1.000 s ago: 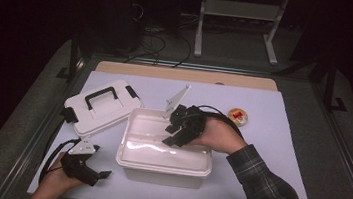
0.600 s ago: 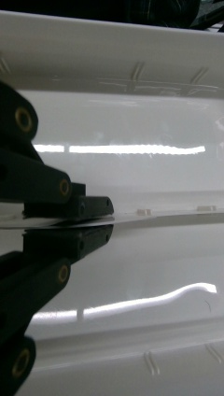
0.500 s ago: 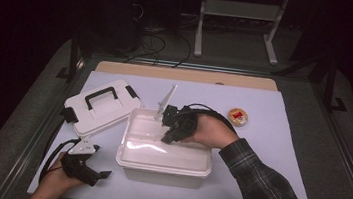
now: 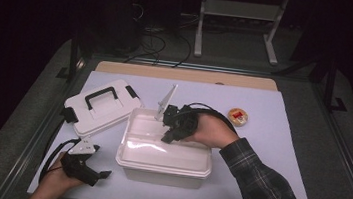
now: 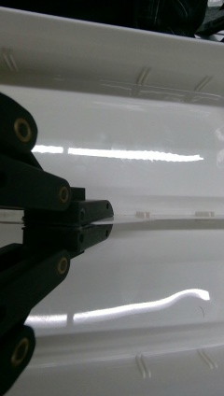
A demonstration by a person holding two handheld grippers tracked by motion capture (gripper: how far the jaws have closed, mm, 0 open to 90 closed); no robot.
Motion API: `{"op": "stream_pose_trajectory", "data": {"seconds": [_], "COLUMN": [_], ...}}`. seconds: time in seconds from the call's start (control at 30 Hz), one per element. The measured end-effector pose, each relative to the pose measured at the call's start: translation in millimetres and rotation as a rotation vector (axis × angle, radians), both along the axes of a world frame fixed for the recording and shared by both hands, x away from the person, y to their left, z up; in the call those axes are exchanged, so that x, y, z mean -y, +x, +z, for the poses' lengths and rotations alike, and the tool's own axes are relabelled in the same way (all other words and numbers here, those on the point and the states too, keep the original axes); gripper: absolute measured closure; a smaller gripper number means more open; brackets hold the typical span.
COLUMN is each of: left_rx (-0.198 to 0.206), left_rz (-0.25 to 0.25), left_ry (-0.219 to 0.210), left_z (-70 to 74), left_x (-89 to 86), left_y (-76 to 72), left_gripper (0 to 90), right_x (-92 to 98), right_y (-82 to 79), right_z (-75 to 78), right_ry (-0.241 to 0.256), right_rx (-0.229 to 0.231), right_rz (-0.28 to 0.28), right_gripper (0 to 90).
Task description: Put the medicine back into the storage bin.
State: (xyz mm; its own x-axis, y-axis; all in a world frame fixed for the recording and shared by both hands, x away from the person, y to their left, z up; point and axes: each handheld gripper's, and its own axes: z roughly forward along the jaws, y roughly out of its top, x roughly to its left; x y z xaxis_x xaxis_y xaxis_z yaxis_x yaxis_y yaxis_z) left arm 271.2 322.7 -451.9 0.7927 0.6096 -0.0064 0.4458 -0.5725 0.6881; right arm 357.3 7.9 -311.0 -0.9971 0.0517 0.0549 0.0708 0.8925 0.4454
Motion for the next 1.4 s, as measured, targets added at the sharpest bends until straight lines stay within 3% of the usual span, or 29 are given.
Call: {"op": "stream_pose_trajectory", "data": {"seconds": [0.23,0.43,0.63,0.93,1.4], "left_rx": [0.0,0.0,0.0,0.0,0.0], "left_rz": [-0.002,0.0,-0.002,0.0,-0.001], "left_ry": [0.001,0.001,0.002,0.0,0.001], "left_z": [0.0,-0.1,0.0,-0.1,0.0], "left_x": [0.0,0.0,0.0,0.0,0.1], "left_y": [0.0,-0.1,0.0,-0.1,-0.1], "left_gripper": [0.0,0.0,0.0,0.0,0.0], "right_x": [3.5,12.0,36.4,65.6,119.3], "right_y": [-0.5,-2.0,-1.9,-4.2,-7.2], "right_z": [6.4,20.6,40.4,51.8,48.7], "right_ry": [0.027,0.085,0.147,0.169,0.204], "right_rx": [-0.001,0.004,0.04,0.074,0.096], "right_rz": [-0.002,-0.012,-0.049,-0.109,-0.233], "right_gripper": [89.2,89.1,89.2,89.2,89.1]}}
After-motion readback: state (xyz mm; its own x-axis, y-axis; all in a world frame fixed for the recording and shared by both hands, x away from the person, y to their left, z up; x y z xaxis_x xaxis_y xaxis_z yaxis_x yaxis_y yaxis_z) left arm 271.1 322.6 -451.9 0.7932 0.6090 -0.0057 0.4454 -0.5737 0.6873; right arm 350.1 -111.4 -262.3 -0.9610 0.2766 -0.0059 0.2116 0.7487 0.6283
